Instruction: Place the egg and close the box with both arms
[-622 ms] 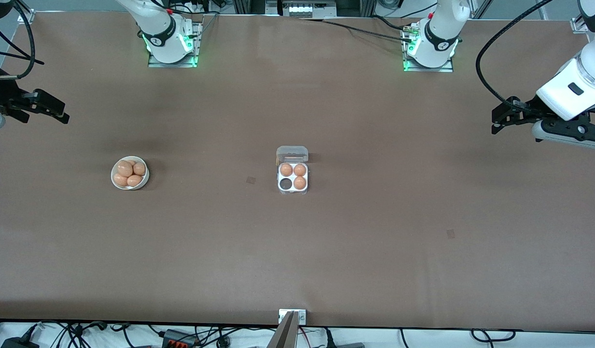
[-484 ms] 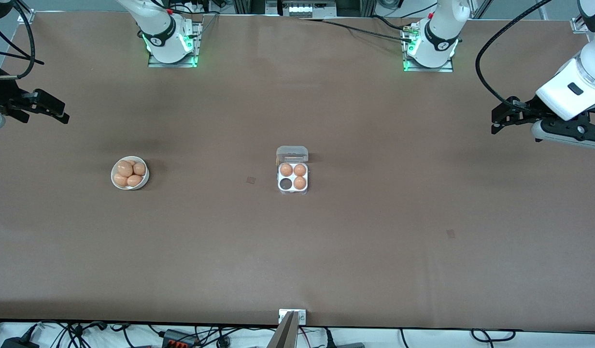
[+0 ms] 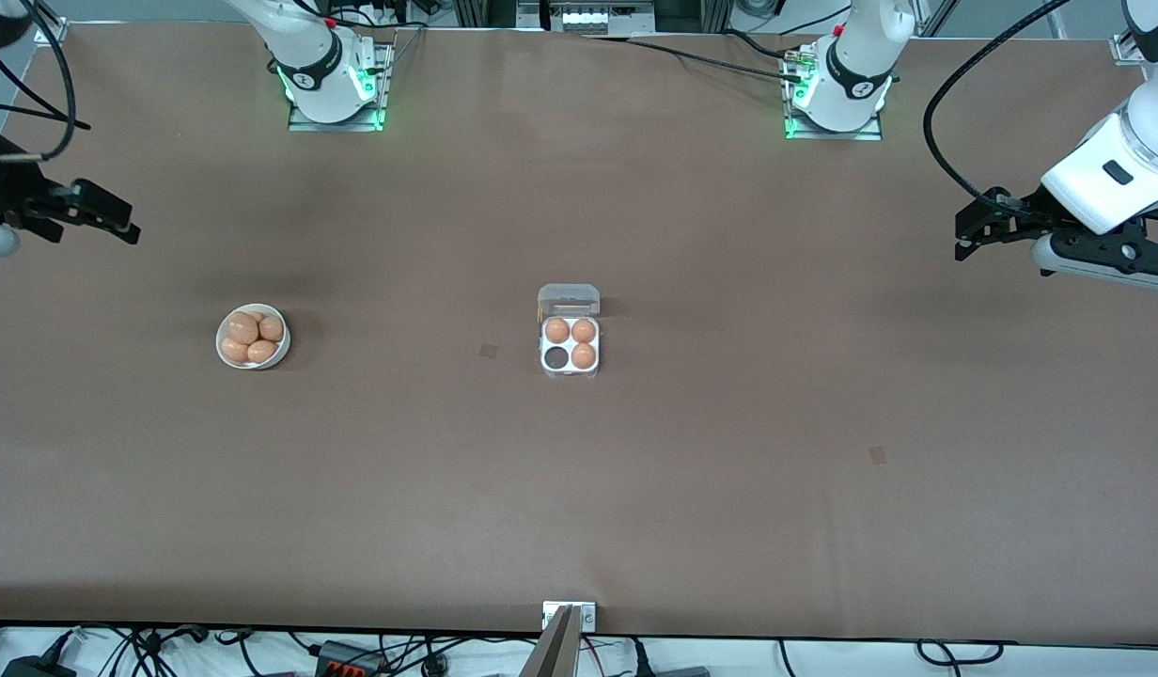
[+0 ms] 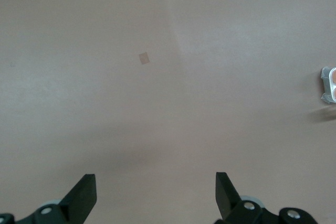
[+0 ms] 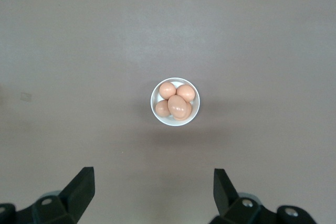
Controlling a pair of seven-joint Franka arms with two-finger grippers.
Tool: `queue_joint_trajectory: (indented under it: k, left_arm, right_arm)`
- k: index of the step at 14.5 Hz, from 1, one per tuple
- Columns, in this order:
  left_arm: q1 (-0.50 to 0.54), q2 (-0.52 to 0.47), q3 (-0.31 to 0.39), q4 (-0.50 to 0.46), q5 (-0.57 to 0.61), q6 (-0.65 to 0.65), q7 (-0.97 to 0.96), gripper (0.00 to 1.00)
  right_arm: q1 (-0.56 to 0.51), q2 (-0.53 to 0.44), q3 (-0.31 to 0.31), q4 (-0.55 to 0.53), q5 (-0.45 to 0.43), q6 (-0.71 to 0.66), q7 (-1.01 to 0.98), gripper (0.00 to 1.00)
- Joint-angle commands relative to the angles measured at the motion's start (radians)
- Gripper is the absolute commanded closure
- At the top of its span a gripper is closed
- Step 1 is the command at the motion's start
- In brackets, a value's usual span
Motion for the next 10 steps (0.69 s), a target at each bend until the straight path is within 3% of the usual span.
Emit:
queue_joint_trajectory:
  k: [1, 6, 10]
  left_arm:
    - [0.003, 0.006, -0.004, 0.019, 0.023, -0.028, 0.015, 0.0]
    - [0.003, 0.006, -0.006, 0.02, 0.023, -0.031, 0.015, 0.0]
    - [0.003, 0.004, -0.006, 0.02, 0.023, -0.032, 0.017, 0.0]
  right_arm:
    - [0.008, 0.083, 0.001, -0.006, -0.01, 0.042, 0.013, 0.0]
    - [0.028, 0.275, 0.001, -0.006, -0.059, 0.148, 0.004, 0.0]
    - [0.031, 0.379, -0.002, -0.006, -0.059, 0.157, 0.011, 0.0]
